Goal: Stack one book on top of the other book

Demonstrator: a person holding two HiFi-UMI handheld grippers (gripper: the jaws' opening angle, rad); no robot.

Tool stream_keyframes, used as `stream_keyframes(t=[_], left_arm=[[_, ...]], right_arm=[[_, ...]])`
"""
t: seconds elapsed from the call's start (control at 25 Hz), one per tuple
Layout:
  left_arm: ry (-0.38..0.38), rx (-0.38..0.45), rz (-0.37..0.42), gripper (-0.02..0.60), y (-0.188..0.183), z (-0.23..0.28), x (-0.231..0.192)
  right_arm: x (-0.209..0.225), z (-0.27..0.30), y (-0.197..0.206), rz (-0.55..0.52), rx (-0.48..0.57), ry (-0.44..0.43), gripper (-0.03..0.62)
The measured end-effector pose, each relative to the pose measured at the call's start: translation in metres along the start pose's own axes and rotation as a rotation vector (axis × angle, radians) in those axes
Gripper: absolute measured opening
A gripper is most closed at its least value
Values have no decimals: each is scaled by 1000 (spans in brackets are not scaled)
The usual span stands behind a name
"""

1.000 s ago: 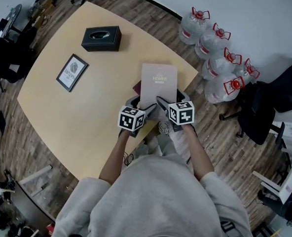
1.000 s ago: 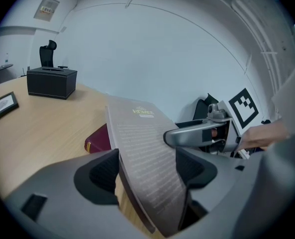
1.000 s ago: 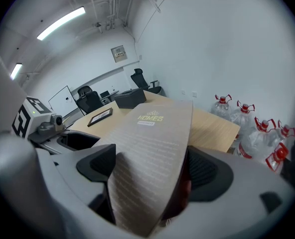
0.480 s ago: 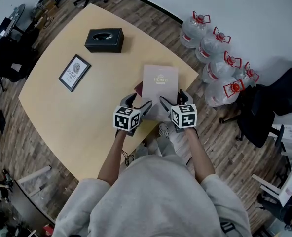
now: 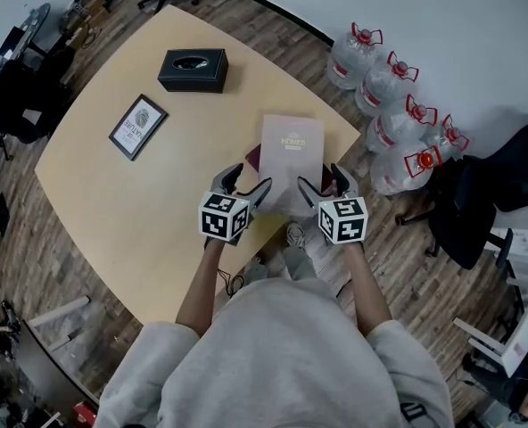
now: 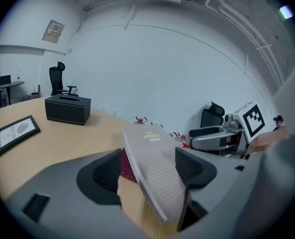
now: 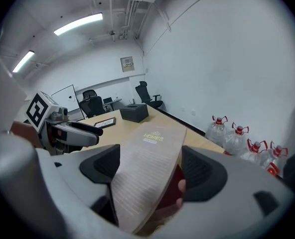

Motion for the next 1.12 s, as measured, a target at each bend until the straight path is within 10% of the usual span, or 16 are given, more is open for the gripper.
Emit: stream_keyframes(t=[1.12], left_arm=[[-96, 243, 118, 32, -42, -77, 16]], right_arm=[[-26, -69, -53, -180, 208, 94, 12]])
Point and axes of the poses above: the fingertips, and each gripper's own axes: z forward along the fingers, x to its right, y out of its underside, the point moved 2 cm from there along -z, backward along the fingers, and after that the axes turned 6 degrees about -z, right-handed, at the moved point
